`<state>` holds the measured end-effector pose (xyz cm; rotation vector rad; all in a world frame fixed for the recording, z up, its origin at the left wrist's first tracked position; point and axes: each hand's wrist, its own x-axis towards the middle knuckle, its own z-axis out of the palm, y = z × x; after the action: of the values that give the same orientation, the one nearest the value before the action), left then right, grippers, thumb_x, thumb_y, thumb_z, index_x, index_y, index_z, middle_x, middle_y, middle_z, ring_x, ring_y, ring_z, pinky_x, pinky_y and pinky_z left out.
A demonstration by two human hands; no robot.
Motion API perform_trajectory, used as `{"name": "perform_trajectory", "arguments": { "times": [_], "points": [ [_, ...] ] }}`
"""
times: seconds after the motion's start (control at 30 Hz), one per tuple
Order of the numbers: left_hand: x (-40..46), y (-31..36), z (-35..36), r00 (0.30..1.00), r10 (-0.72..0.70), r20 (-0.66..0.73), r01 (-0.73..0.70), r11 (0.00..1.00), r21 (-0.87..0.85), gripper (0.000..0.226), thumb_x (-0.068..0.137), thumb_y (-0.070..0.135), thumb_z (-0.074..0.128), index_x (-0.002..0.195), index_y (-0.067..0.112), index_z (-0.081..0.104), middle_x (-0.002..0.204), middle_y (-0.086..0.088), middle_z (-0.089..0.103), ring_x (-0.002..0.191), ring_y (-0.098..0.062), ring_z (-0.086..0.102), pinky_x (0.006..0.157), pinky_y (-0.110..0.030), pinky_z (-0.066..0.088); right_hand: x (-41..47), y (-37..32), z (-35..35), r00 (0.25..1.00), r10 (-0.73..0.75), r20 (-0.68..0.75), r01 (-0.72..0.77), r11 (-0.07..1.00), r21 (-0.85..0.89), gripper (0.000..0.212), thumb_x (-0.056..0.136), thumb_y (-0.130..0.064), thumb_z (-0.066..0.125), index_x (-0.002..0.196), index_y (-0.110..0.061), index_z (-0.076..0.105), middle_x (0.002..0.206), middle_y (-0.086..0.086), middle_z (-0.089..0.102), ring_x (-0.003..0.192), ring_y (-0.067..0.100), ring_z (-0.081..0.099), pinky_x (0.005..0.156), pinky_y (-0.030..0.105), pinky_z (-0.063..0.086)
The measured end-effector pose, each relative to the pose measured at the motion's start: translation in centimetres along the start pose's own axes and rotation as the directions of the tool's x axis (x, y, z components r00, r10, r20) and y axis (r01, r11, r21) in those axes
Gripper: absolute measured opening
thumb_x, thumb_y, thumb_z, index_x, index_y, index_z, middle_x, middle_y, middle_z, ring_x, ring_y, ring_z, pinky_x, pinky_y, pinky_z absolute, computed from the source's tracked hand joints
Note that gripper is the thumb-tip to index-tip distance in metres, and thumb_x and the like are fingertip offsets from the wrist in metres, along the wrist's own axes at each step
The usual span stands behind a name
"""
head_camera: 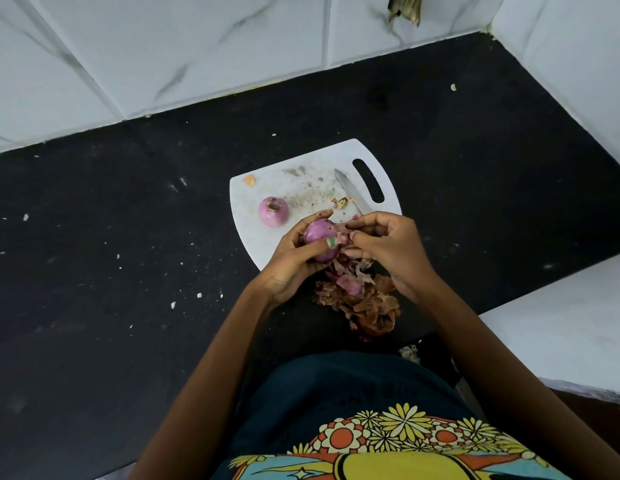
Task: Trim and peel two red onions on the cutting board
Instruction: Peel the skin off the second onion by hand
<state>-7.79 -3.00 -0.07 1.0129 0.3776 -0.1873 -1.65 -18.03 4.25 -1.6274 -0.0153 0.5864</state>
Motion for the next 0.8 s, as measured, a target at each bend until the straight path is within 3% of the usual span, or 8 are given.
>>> {"name": "perform_trajectory", "arguments": {
  "times": [0.13, 0.27, 0.33, 0.4, 0.47, 0.53, 0.63, 0.8],
  "points": [
    [0.1, 0.0, -0.3, 1.000, -0.003, 0.015, 0.005, 0.989, -0.149, 0.052, 0.079, 0.009, 0.063, 0.130, 0.019, 0.054, 0.114, -0.004, 0.062, 0.105, -0.020, 0.060, 0.090, -0.037, 0.051, 0.4, 0.4, -0.3, 0.997, 0.003, -0.077, -0.005, 1.000, -0.025, 0.013, 0.078, 0.000, 0.072, 0.090, -0.004, 0.068, 0.091, 0.016, 0.071, 0.080, 0.019, 0.072, 0.066, 0.028, 0.060],
    [-0.2, 0.4, -0.7, 0.997, 0.004, 0.081, 0.015, 0.973, -0.232, 0.085, 0.055, 0.023, 0.092, 0.130, 0.014, 0.054, 0.109, -0.003, 0.068, 0.097, -0.016, 0.067, 0.078, -0.032, 0.058, 1.4, 1.7, -1.5, 0.972, -0.139, -0.188, 0.061, 0.927, -0.371, 0.009, 0.079, -0.011, 0.072, 0.088, -0.015, 0.071, 0.088, 0.001, 0.072, 0.081, 0.015, 0.070, 0.075, 0.039, 0.059],
    [-0.3, 0.6, -0.6, 0.998, -0.003, 0.060, 0.017, 0.973, -0.230, 0.102, 0.044, 0.027, 0.096, 0.132, 0.005, 0.049, 0.100, -0.003, 0.072, 0.092, -0.016, 0.069, 0.074, -0.029, 0.057, 1.6, 1.9, -1.7, 0.971, -0.194, -0.142, 0.094, 0.849, -0.519, 0.010, 0.085, -0.010, 0.065, 0.091, -0.008, 0.072, 0.087, 0.000, 0.069, 0.073, 0.009, 0.065, 0.070, 0.030, 0.056],
    [-0.4, 0.6, -0.6, 0.997, 0.002, 0.072, 0.013, 0.978, -0.207, 0.098, 0.044, 0.023, 0.096, 0.130, 0.009, 0.051, 0.101, -0.004, 0.072, 0.094, -0.017, 0.069, 0.076, -0.029, 0.057, 1.6, 1.8, -1.5, 0.978, -0.209, -0.021, 0.144, 0.739, -0.658, 0.018, 0.089, -0.013, 0.058, 0.082, -0.002, 0.070, 0.080, 0.005, 0.063, 0.066, 0.008, 0.053, 0.065, 0.028, 0.045],
    [-0.5, 0.6, -0.5, 0.996, 0.004, 0.093, 0.012, 0.985, -0.172, 0.086, 0.051, 0.013, 0.093, 0.129, 0.016, 0.055, 0.110, -0.007, 0.069, 0.100, -0.020, 0.067, 0.080, -0.028, 0.056, 1.5, 1.7, -1.3, 0.983, -0.179, 0.039, 0.150, 0.661, -0.735, 0.024, 0.093, -0.022, 0.055, 0.085, -0.006, 0.070, 0.092, 0.005, 0.053, 0.086, 0.012, 0.049, 0.078, 0.030, 0.041],
    [-0.5, 0.5, -0.5, 0.997, 0.008, 0.074, 0.001, 0.992, -0.130, 0.076, 0.063, -0.004, 0.080, 0.131, 0.018, 0.055, 0.120, -0.009, 0.064, 0.105, -0.021, 0.065, 0.082, -0.028, 0.055, 1.1, 0.8, -1.1, 0.989, -0.142, 0.027, 0.124, 0.735, -0.667, 0.023, 0.095, -0.026, 0.054, 0.103, -0.010, 0.069, 0.105, 0.002, 0.053, 0.098, 0.011, 0.052, 0.084, 0.024, 0.042],
    [-0.4, 0.4, -0.7, 0.997, 0.036, 0.071, -0.030, 0.996, -0.082, 0.074, 0.068, -0.015, 0.068, 0.132, 0.019, 0.055, 0.133, -0.013, 0.056, 0.115, -0.026, 0.060, 0.086, -0.030, 0.054, 0.1, -0.7, -0.5, 0.995, -0.019, 0.096, 0.046, 0.956, -0.291, 0.017, 0.091, -0.027, 0.063, 0.100, -0.015, 0.068, 0.096, 0.003, 0.068, 0.085, 0.015, 0.068, 0.078, 0.033, 0.058],
    [-0.4, 0.6, -0.1, 0.996, 0.071, 0.048, -0.070, 0.997, -0.027, 0.072, 0.065, -0.015, 0.066, 0.132, 0.009, 0.052, 0.126, -0.013, 0.061, 0.112, -0.022, 0.062, 0.084, -0.028, 0.055, 0.1, -0.8, 0.1, 0.994, -0.048, 0.102, 0.072, 0.966, -0.247, 0.036, 0.076, -0.017, 0.079, 0.108, -0.008, 0.066, 0.096, 0.006, 0.071, 0.078, 0.020, 0.072, 0.072, 0.036, 0.061]
  ]
}}
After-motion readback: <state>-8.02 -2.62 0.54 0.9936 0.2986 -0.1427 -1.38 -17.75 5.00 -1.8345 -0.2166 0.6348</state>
